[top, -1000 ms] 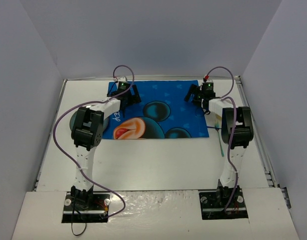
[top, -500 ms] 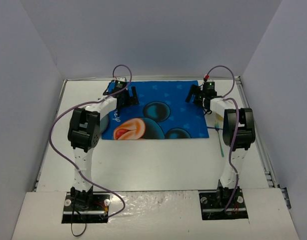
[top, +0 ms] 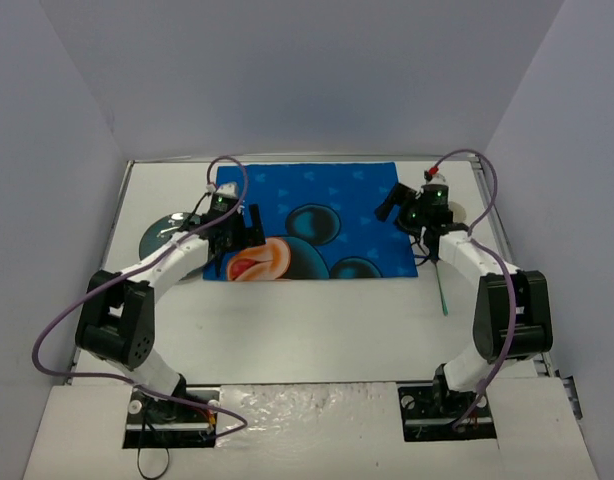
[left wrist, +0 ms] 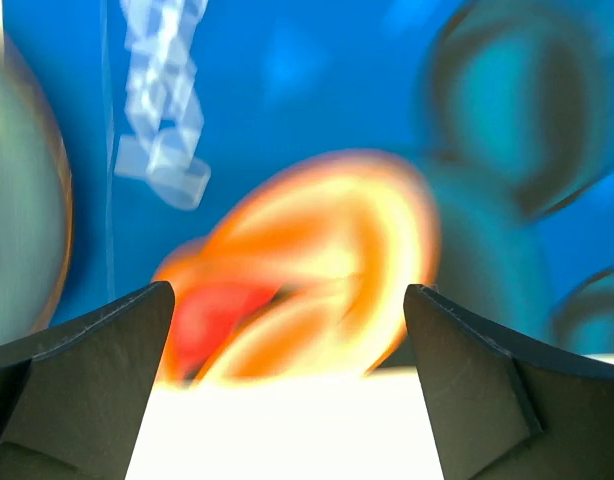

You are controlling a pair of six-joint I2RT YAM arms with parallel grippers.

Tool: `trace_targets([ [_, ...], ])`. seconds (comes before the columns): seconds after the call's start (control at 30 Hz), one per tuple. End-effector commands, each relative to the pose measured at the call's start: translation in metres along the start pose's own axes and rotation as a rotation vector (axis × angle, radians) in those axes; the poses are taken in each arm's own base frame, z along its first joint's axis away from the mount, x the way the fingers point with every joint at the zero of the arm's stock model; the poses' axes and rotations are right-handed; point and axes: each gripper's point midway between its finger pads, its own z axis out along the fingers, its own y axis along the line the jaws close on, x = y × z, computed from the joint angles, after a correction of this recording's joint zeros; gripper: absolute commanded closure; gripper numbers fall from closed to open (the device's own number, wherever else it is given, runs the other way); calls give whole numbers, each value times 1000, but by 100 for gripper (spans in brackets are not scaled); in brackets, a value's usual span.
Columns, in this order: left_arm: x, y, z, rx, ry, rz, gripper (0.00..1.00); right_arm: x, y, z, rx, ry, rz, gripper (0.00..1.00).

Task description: Set the dinner table for one person

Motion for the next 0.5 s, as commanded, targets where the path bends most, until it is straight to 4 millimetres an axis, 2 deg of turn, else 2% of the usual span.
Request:
trace_targets([
  [0.0, 18, 17, -8, -44, -21, -30, 3, 25, -1, -17, -39, -5, 40, 0],
  [0.07, 24, 21, -8, -48, -32, -44, 3, 43, -12, -22, -18, 12, 42, 0],
  [0.1, 32, 26, -6, -61, -24, -51, 3, 49, -17, -23, -8, 17, 43, 0],
  [0.2, 37, 31, -1, -76, -34, -68, 3, 64, -33, -24, 36, 31, 47, 0],
  [0.4, 46, 41, 3, -120, -14, -80, 3, 83, -61, -21, 111, 56, 63, 0],
  [0.47, 45, 41, 1, -121, -16, -83, 3, 86, -64, -20, 120, 63, 62, 0],
])
